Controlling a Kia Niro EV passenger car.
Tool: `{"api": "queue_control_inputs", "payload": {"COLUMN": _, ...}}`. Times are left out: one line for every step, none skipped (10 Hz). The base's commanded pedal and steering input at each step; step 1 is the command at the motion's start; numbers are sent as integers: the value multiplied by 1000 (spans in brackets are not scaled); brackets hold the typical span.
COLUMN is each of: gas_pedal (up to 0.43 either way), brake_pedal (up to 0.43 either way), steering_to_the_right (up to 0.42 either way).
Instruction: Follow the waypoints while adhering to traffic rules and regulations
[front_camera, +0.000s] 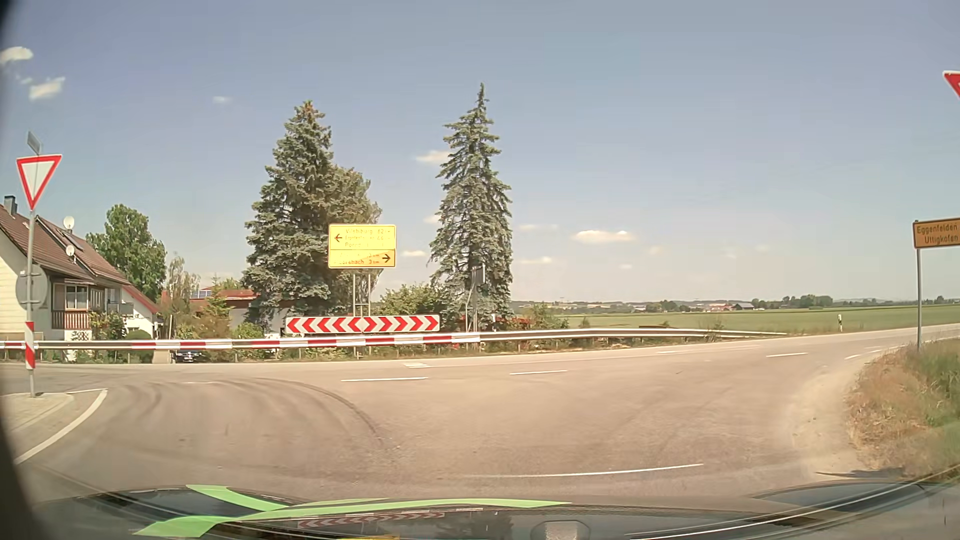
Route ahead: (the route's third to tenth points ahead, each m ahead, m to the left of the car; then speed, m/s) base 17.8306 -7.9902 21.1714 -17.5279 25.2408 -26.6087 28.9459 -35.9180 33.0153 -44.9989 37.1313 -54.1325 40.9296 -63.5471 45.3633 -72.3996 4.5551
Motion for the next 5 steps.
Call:
{"api": "queue_control_inputs", "payload": {"gas_pedal": 0, "brake_pedal": 104, "steering_to_the_right": 125}}
{"api": "queue_control_inputs", "payload": {"gas_pedal": 0, "brake_pedal": 128, "steering_to_the_right": 125}}
{"api": "queue_control_inputs", "payload": {"gas_pedal": 0, "brake_pedal": 140, "steering_to_the_right": 125}}
{"api": "queue_control_inputs", "payload": {"gas_pedal": 0, "brake_pedal": 159, "steering_to_the_right": 123}}
{"api": "queue_control_inputs", "payload": {"gas_pedal": 0, "brake_pedal": 165, "steering_to_the_right": 124}}
